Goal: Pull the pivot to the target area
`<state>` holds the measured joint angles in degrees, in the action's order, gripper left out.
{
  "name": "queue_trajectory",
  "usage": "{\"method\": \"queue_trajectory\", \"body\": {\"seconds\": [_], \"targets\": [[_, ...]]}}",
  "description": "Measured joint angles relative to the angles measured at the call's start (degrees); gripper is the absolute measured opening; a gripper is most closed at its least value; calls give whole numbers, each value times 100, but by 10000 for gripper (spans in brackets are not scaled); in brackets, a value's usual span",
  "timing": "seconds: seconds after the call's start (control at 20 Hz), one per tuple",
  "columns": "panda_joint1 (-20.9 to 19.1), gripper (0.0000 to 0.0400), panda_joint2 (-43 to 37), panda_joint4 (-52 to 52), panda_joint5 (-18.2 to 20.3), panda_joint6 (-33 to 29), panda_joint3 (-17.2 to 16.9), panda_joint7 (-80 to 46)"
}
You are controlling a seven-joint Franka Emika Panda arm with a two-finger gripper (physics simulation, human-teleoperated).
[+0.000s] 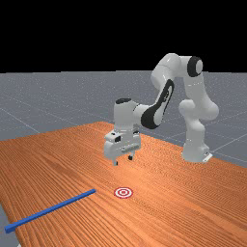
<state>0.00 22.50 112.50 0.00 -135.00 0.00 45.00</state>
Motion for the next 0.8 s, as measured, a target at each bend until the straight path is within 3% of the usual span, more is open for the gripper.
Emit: {"method": "queue_trajectory", "body": {"seconds": [0.05,0.1,0.15,0.25,0.3,0.35,0.4,0.55,0.8], "targets": [[0,243,0,0,0,0,0,0],[0,148,0,0,0,0,0,0],[0,90,0,0,0,0,0,0],[0,33,0,0,0,0,0,0],[0,177,12,-15,0,16,0,0],[0,265,18,-12,0,7,0,0],[18,318,23,1,-41,-29,-17,-37],[-13,382,57,8,-15,-68,15,96],[-206,400,73,9,-83,-81,144,1056]]}}
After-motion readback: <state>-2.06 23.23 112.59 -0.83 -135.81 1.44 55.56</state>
